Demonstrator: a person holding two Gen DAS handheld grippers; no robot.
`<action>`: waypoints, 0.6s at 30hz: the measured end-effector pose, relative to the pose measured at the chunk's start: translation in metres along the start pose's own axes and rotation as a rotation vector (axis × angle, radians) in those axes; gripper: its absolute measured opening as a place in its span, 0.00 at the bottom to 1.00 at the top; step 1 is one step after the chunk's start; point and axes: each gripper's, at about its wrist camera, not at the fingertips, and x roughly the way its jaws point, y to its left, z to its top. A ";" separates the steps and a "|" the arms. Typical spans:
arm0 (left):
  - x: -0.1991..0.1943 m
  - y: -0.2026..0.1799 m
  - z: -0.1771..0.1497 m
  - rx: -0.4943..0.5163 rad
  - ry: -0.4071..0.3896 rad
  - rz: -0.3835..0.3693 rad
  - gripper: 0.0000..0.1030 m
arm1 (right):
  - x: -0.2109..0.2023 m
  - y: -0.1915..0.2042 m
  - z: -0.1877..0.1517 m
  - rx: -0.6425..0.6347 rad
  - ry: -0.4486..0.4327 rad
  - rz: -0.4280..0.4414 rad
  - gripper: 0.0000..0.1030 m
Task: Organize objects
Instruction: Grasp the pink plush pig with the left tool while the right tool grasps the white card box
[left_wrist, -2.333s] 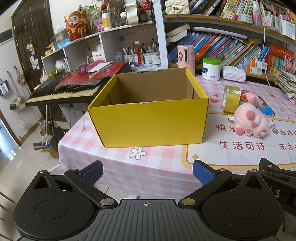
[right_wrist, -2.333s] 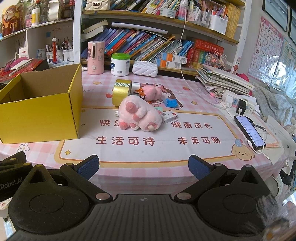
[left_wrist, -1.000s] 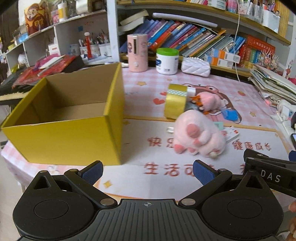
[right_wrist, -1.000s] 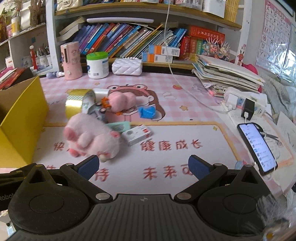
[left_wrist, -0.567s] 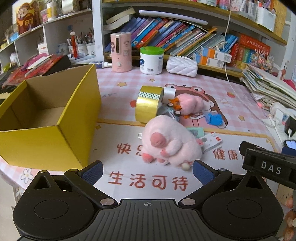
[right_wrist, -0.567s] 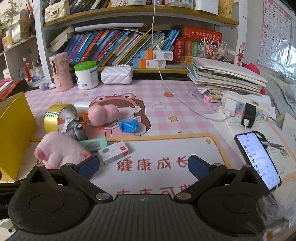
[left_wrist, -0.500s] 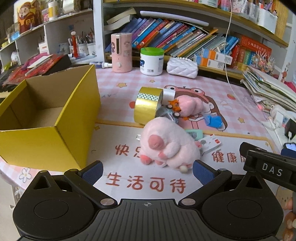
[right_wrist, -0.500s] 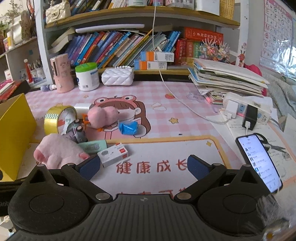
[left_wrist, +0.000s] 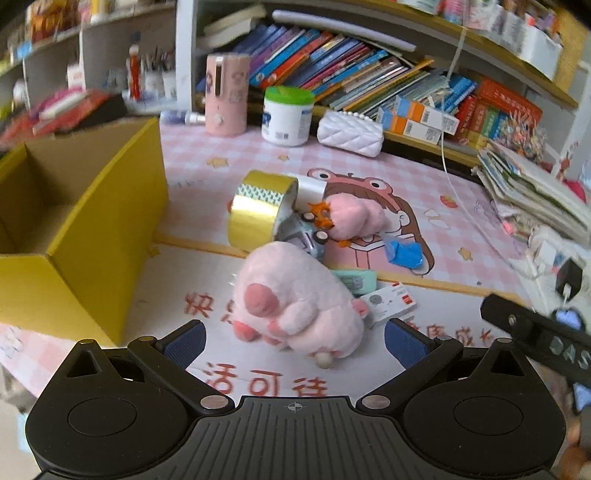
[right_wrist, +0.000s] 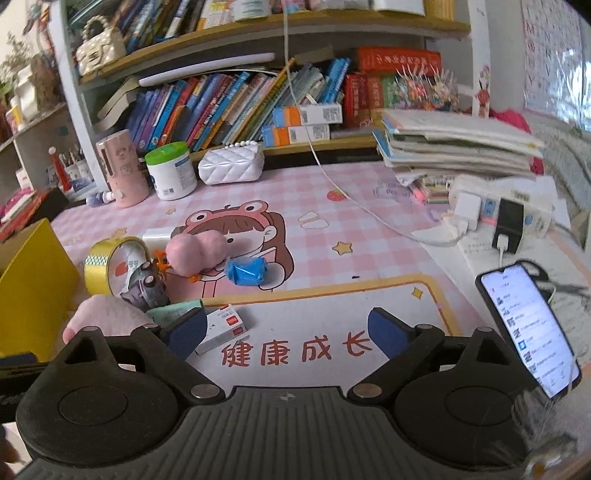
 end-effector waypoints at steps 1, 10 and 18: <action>0.003 0.002 0.002 -0.023 0.003 -0.009 1.00 | 0.000 -0.002 0.001 0.009 0.002 0.008 0.92; 0.047 0.021 0.013 -0.255 0.033 -0.002 0.96 | 0.003 -0.006 0.007 -0.019 -0.012 0.050 0.92; 0.058 0.050 0.011 -0.376 0.050 -0.129 0.59 | 0.015 0.012 0.004 -0.169 0.019 0.071 0.92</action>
